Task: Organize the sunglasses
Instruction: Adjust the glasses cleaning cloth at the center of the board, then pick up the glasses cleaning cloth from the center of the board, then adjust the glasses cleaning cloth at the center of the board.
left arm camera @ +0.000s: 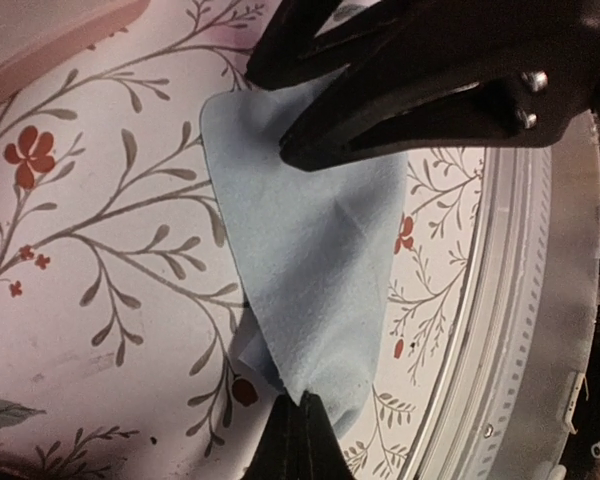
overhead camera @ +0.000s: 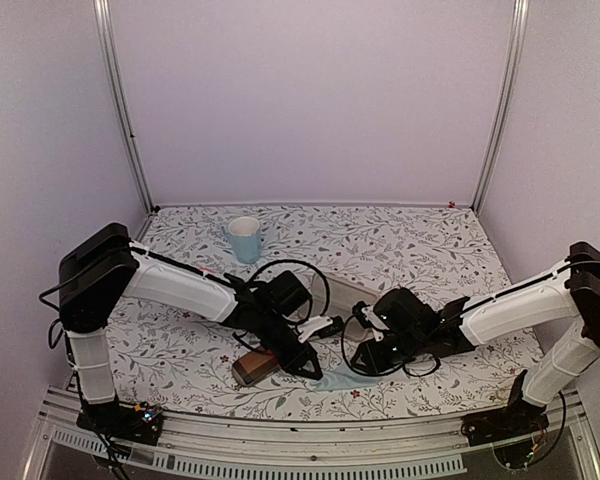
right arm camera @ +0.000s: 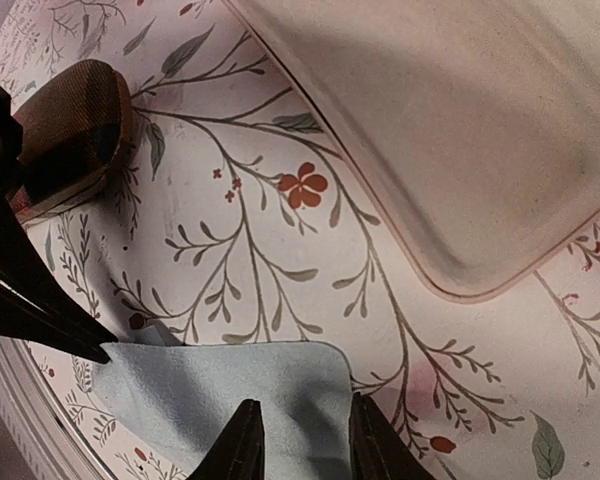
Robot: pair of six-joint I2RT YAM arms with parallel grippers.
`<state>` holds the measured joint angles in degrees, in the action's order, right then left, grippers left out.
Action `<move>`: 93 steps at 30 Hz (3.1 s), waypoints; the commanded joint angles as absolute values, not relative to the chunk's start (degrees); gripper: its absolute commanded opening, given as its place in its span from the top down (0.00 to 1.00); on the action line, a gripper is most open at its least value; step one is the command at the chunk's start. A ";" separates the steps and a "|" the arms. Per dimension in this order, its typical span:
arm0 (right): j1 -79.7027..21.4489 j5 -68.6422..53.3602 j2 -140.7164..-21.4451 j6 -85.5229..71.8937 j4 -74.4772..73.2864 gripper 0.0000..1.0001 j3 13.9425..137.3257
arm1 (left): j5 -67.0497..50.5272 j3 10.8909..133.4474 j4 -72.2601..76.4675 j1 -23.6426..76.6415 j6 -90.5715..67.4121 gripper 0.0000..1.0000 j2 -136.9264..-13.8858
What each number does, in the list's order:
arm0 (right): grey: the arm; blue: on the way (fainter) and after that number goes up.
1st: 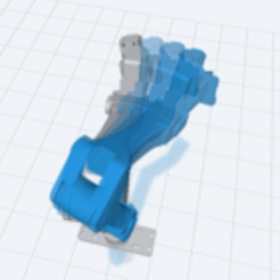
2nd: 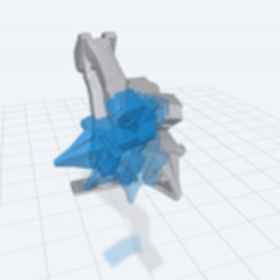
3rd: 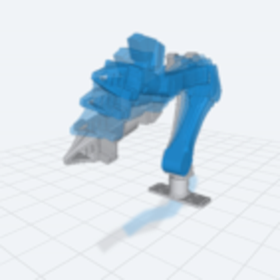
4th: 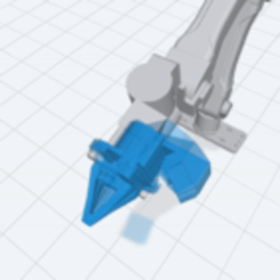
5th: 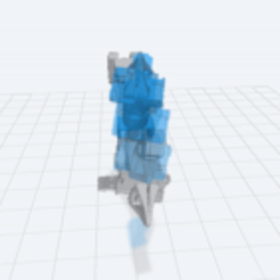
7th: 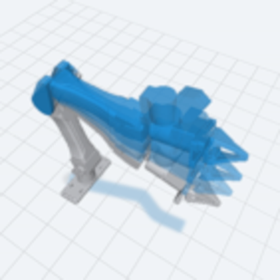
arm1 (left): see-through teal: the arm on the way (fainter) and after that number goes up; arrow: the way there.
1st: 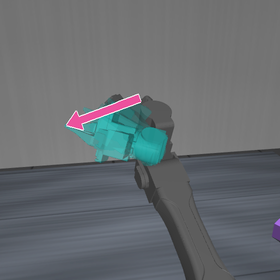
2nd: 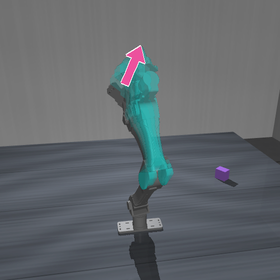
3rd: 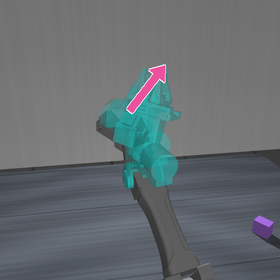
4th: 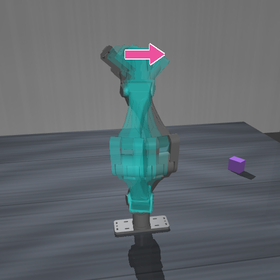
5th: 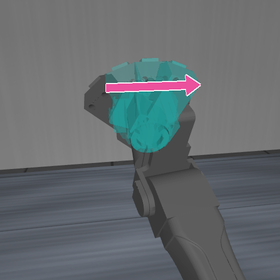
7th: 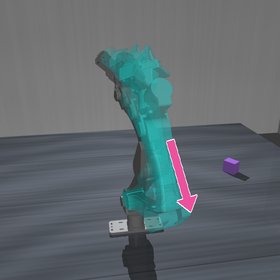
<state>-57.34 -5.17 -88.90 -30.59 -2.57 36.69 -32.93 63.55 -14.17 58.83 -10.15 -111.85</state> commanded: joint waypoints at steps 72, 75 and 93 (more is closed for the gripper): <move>-69.14 -0.34 -49.00 -34.78 -10.43 1.00 24.39 | -15.75 57.83 -13.18 71.23 -17.02 0.96 -94.31; -69.17 0.42 -48.67 -36.76 -10.54 1.00 23.20 | -15.78 57.18 -12.25 71.23 -16.73 0.93 -95.62; -68.46 3.60 -67.11 -38.63 -7.77 0.83 28.03 | -16.29 57.20 -11.56 68.69 -13.93 0.78 -100.04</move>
